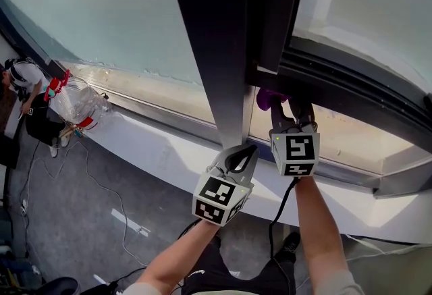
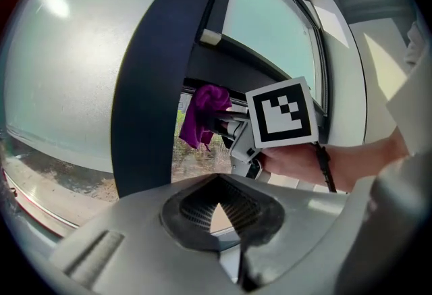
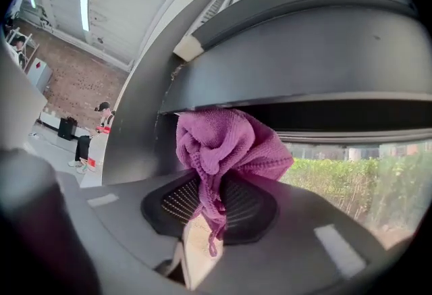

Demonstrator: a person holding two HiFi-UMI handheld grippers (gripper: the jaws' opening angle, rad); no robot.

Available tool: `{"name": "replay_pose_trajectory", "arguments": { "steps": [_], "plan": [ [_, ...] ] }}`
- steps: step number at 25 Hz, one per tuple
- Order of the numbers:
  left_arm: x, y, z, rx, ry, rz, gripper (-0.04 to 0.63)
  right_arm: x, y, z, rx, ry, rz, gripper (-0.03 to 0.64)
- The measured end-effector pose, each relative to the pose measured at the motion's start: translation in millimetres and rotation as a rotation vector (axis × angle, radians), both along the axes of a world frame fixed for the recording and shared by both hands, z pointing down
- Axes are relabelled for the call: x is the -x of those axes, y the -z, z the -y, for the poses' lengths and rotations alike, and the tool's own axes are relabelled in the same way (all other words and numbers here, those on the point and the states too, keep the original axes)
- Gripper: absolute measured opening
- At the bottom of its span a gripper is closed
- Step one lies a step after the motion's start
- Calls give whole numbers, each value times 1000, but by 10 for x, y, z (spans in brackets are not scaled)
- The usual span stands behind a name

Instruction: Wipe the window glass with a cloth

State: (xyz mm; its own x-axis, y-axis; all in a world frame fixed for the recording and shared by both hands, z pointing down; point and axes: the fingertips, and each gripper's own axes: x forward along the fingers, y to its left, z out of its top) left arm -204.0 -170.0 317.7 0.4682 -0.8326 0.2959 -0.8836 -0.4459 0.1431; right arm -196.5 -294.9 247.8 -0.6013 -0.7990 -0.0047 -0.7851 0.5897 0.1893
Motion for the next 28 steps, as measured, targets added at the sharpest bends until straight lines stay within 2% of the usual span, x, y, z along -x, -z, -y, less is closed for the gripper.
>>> {"name": "replay_pose_trajectory", "arguments": {
  "steps": [5,10,22,28],
  "plan": [
    [-402,23,62,-7,-47,4,0,-616,-27,-27,10,-60,20,103],
    [-1039,31,133,-10,-122,4,0,-1411,-66,-64,13,-134,-1,104],
    [-3083,-2,144,-15,-356,-32,0,-3980,-31,-146,21,-429,-7,104],
    [-3985,-2,90,-22,-451,-25,0,-5135,29,-188,2,-538,-4,104]
  ]
}}
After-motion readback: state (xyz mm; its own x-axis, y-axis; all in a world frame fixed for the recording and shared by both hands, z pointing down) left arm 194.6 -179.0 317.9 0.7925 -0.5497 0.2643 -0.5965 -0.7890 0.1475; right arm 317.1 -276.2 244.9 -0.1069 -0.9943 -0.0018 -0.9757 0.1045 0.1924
